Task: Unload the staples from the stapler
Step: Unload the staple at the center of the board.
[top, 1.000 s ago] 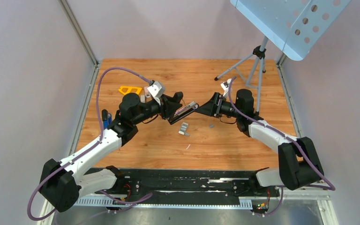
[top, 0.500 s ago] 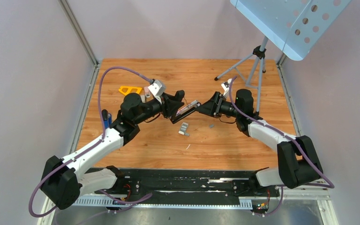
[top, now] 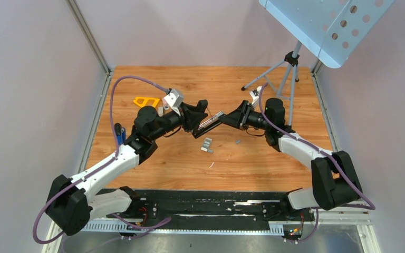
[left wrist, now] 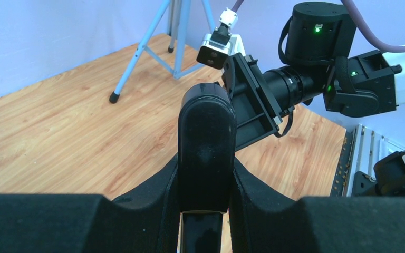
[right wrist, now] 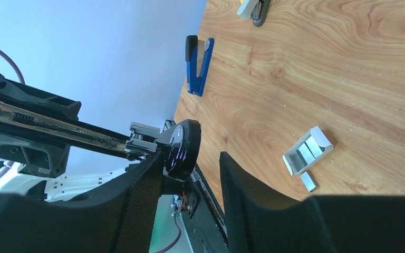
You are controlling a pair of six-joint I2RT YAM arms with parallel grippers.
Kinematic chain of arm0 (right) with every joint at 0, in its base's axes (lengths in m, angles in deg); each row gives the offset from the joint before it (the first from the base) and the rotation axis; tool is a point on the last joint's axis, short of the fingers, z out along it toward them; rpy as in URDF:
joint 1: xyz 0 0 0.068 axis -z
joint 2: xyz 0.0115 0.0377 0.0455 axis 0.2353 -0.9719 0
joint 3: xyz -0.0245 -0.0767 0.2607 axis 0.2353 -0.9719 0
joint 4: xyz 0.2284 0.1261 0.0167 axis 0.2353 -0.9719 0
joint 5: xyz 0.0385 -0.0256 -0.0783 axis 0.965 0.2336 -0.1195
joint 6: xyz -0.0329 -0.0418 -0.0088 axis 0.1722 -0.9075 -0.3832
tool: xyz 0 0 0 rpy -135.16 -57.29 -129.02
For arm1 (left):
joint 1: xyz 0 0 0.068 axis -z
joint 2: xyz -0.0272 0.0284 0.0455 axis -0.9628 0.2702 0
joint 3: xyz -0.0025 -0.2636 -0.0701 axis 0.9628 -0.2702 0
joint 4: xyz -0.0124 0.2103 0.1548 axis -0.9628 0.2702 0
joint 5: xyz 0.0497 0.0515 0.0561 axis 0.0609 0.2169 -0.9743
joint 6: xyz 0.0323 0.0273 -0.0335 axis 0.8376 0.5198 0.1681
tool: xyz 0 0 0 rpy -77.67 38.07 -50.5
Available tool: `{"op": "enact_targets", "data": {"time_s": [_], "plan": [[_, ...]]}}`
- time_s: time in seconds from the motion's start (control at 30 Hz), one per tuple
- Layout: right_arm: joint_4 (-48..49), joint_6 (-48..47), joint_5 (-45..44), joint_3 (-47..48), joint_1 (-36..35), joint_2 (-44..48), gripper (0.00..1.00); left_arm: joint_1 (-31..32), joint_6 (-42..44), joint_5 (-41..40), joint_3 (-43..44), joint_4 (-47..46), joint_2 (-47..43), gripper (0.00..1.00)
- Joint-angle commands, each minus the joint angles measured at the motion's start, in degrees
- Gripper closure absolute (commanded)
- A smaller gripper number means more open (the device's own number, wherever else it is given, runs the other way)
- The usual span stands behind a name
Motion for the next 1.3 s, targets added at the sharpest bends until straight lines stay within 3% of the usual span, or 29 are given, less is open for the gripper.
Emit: {"op": "enact_targets", "data": {"time_s": [0.0, 0.23, 0.4, 0.83, 1.27], "plan": [[0.83, 2.58, -0.75, 1.55, -0.20, -0.19, 0.55, 0.50, -1.91, 0.62, -0.46, -7.56, -0.67, 1.00], [0.43, 4.83, -1.47, 1.61, -0.18, -0.15, 0.86, 0.48, -2.87, 0.87, -0.76, -8.89, -0.57, 1.00], [0.50, 7.03, -2.05, 1.43, -0.11, -0.01, 1.00, 0.48, -3.68, 1.31, -1.83, -10.11, -0.30, 1.00], [1.02, 1.83, -2.34, -0.02, 0.53, 0.38, 1.00, 0.44, -7.74, 3.30, -5.06, -15.27, 3.51, 1.00], [-2.82, -7.19, -3.51, 0.25, 0.93, -0.01, 1.00, 0.57, -14.16, 3.76, -7.36, -21.39, 9.29, 0.73]]}}
